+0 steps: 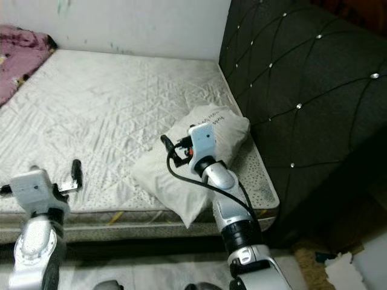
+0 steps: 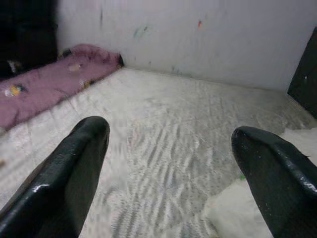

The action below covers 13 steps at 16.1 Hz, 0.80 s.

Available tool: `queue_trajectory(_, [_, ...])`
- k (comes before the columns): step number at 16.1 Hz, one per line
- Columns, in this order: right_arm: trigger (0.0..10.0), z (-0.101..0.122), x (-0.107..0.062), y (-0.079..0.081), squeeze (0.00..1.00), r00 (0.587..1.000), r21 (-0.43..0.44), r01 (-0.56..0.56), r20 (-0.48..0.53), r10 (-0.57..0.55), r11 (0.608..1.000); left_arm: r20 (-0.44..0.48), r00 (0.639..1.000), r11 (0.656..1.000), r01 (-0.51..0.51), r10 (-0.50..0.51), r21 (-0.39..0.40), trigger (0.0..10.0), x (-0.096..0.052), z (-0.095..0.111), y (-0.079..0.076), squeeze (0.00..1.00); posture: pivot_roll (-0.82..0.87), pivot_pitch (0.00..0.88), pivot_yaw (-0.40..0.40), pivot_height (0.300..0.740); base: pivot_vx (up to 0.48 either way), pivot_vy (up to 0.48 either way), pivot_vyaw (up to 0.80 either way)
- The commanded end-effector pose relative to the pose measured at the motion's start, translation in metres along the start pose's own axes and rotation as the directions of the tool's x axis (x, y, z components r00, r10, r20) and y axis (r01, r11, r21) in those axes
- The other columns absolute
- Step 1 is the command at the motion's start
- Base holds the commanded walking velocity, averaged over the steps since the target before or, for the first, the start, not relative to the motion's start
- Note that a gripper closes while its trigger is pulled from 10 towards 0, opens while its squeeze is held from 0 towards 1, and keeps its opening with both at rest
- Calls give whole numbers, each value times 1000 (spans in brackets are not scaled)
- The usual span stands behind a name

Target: Clean up the room

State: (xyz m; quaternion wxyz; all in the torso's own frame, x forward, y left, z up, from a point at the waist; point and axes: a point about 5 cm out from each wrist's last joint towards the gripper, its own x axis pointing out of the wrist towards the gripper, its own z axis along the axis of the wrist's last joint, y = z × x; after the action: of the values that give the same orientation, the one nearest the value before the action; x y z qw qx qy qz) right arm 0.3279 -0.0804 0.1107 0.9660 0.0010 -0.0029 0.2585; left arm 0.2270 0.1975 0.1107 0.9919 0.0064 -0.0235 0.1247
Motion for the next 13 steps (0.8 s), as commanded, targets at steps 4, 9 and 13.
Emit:
queue_trajectory(4, [10000, 2, -5, -12, 0, 999, -14, 50, 20, -50, 999, -12, 997, 997, 70, -70, -7, 10000, 7, -1, -14, 0, 4, 0, -37, 740, 0, 0, 0])
queue_trajectory(9, [10000, 2, -14, -18, 0, 995, -20, 96, 36, -95, 995, -12, 990, 990, 137, -138, -12, 10000, 21, 0, -23, 0, -62, 0, 21, 740, 0, 0, 0])
queue_trajectory(13, [10000, 1, -21, -21, 0, 992, -38, 120, 48, -119, 992, -27, 980, 981, 195, -196, -21, 10000, 26, -3, -34, 0, -111, 0, 66, 740, 0, 0, 0])
